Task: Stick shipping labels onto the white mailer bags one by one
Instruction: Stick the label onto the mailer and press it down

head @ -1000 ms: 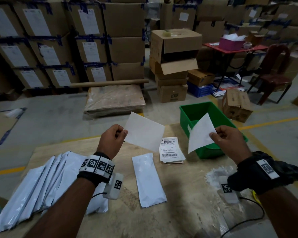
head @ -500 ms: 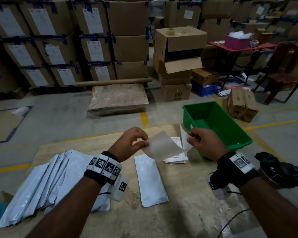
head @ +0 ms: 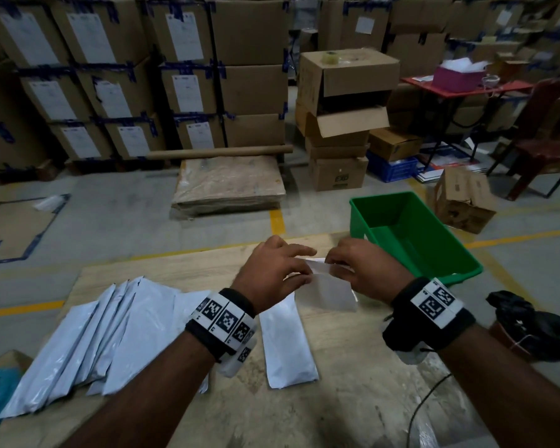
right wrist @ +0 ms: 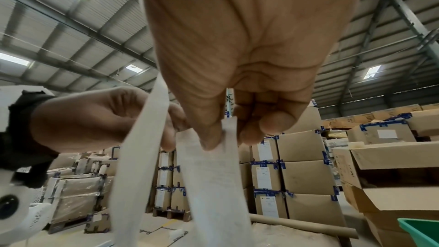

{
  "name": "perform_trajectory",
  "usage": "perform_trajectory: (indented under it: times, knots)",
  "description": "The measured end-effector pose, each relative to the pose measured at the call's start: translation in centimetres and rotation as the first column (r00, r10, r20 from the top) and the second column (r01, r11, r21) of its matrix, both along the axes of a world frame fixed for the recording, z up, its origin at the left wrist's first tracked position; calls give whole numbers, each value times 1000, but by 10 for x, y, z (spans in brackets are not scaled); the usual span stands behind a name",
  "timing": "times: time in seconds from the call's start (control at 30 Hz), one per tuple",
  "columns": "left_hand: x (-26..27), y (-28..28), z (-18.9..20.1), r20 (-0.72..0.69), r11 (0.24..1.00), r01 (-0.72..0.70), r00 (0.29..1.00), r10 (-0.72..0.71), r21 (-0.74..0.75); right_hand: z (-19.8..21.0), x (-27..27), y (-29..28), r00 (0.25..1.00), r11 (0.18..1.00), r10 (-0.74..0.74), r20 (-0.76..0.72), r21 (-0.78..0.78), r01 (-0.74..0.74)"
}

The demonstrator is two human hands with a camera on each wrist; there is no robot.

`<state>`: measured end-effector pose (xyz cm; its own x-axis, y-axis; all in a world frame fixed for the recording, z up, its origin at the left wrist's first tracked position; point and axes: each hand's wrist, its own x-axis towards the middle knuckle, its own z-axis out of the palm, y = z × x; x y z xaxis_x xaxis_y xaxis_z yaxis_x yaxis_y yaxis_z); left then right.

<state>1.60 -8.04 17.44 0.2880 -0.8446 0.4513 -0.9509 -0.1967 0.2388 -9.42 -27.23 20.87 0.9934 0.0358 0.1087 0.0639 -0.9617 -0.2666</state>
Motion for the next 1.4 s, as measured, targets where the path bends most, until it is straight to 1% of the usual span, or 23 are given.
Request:
perform_trajectory:
  times: [0.13, 0.27, 0.37, 0.47, 0.57, 0.6, 0.7, 0.8, 0.87, 0.97, 1.07, 1.17, 1.27, 1.33, 1.4]
  knots:
    - [4, -1, -3, 14, 1000, -14, 1000, 15, -12, -1, -1, 0, 1000, 1000, 8, 30, 8, -8]
    - [4, -2, -1, -3, 999, -44, 999, 44, -27, -3, -3, -3, 999, 998, 20, 34, 56, -22]
    - [10, 1, 1, 9, 995, -95, 995, 95, -25, 3, -8, -8, 999, 990, 0, 43, 144, -7]
    - [20, 5, 3, -15, 987, -158, 987, 158, -19, 12, -15, -14, 990, 974, -78, 121, 221, 49]
    - [23, 4, 5, -34, 984, -180, 983, 179, -8, 9, -17, -11, 987, 961, -57, 149, 276, 13]
    - [22, 2, 6, -37, 983, -181, 983, 181, -2, 6, -16, -10, 988, 960, -52, 147, 280, 9]
    - [18, -3, 5, -48, 984, -177, 983, 177, 11, -7, -11, -8, 985, 974, -65, 160, 225, 27]
    - [17, -5, 2, -70, 978, -204, 976, 208, 49, -11, -10, -13, 980, 967, -98, 172, 251, 52]
    - [20, -6, -1, -77, 969, -239, 967, 243, 57, -10, -14, -23, 978, 954, -144, 151, 285, 97]
    - [25, -13, -4, -92, 968, -248, 963, 252, 45, -12, -23, -54, 957, 921, -270, 103, 316, 226]
    - [24, -28, -7, -109, 963, -259, 958, 266, 74, -18, -31, -92, 912, 877, -399, 93, 327, 351]
    - [26, -46, -13, -144, 952, -294, 942, 304, 88, -22, -37, -126, 865, 827, -494, 83, 350, 439]
    - [30, -63, -16, -195, 945, -321, 924, 328, 67, -27, -46, -160, 830, 771, -554, 63, 416, 483]
    - [32, -73, -17, -190, 943, -325, 924, 333, 73, -31, -51, -176, 810, 735, -584, 63, 464, 494]
    - [33, -83, -21, -180, 943, -322, 926, 333, 88, -37, -52, -187, 787, 719, -612, 76, 467, 514]
